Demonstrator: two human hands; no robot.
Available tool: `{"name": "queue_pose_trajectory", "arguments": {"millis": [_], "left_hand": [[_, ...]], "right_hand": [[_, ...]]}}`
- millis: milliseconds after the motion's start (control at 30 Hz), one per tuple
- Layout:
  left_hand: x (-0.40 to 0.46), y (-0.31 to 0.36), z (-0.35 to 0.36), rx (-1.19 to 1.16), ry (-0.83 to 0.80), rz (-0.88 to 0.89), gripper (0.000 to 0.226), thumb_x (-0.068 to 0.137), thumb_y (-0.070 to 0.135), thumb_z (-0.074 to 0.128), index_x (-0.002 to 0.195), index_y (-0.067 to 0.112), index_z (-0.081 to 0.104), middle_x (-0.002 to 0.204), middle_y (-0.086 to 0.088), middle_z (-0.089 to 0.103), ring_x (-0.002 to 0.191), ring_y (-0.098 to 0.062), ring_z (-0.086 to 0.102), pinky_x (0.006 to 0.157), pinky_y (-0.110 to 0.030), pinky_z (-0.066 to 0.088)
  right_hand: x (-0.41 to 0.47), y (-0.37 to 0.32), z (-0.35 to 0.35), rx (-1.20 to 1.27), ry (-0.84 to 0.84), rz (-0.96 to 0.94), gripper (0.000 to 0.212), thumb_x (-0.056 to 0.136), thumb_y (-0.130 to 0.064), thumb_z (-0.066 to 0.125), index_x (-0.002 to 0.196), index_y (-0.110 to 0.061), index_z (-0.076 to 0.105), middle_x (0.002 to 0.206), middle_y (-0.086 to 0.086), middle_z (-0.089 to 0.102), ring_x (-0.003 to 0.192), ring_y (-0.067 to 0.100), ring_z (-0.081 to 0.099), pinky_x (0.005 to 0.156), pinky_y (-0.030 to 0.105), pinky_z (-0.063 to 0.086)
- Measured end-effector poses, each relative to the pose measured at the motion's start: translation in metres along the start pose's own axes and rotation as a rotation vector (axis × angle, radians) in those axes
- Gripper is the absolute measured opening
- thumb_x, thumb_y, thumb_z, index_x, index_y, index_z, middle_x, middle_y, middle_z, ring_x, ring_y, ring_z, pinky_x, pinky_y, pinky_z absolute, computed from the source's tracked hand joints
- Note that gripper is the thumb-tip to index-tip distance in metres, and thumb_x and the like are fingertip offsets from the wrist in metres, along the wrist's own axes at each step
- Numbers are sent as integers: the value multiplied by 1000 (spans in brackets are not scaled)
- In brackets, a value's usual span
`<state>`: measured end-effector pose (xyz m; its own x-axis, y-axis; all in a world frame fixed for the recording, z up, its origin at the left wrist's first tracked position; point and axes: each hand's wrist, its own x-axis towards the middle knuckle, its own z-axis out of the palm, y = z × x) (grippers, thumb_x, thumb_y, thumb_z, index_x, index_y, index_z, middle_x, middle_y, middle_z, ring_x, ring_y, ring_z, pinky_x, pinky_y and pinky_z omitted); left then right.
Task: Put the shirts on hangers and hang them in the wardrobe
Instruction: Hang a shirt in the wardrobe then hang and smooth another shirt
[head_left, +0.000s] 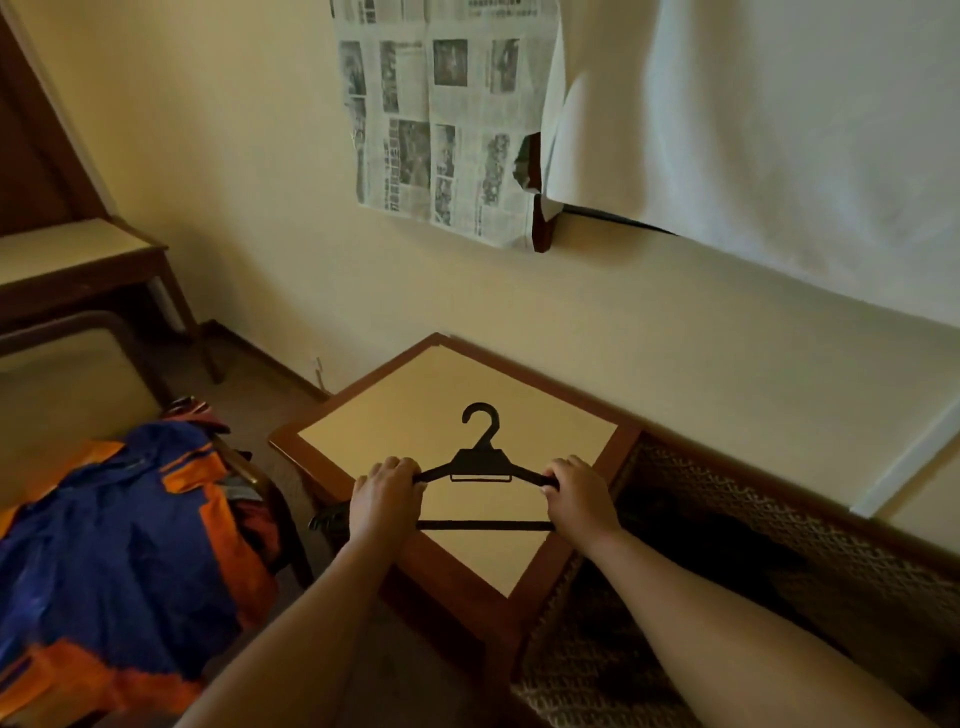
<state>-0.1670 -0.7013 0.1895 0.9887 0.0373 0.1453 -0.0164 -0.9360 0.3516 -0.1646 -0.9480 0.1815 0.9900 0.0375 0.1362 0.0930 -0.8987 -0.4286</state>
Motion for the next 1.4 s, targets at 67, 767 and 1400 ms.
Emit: {"name": "queue_pose_trajectory", "arguments": {"millis": [67, 767, 1400], "left_hand": [[18, -13, 1, -1, -9, 8, 20, 98, 31, 48, 113, 22, 59, 111, 4, 58, 106, -15, 53, 95, -31, 39], [347, -43, 109, 60, -289, 304, 20, 100, 30, 44, 115, 24, 57, 108, 7, 56, 99, -11, 52, 93, -28, 41], [452, -39, 208, 27, -531, 643, 37, 97, 11, 42, 132, 20, 47, 125, 0, 47, 110, -16, 45, 95, -28, 41]], "right_hand": [[17, -9, 8, -5, 13, 6, 9, 93, -17, 55, 99, -14, 61, 93, -5, 48, 93, 17, 52, 78, 29, 42], [262, 32, 119, 59, 80, 417, 11, 93, -15, 59, 101, -12, 65, 95, 4, 59, 89, 19, 57, 80, 28, 49], [315, 70, 168, -147, 28, 737, 19, 97, -19, 49, 113, -19, 60, 113, 1, 54, 106, 18, 51, 92, 30, 46]]}}
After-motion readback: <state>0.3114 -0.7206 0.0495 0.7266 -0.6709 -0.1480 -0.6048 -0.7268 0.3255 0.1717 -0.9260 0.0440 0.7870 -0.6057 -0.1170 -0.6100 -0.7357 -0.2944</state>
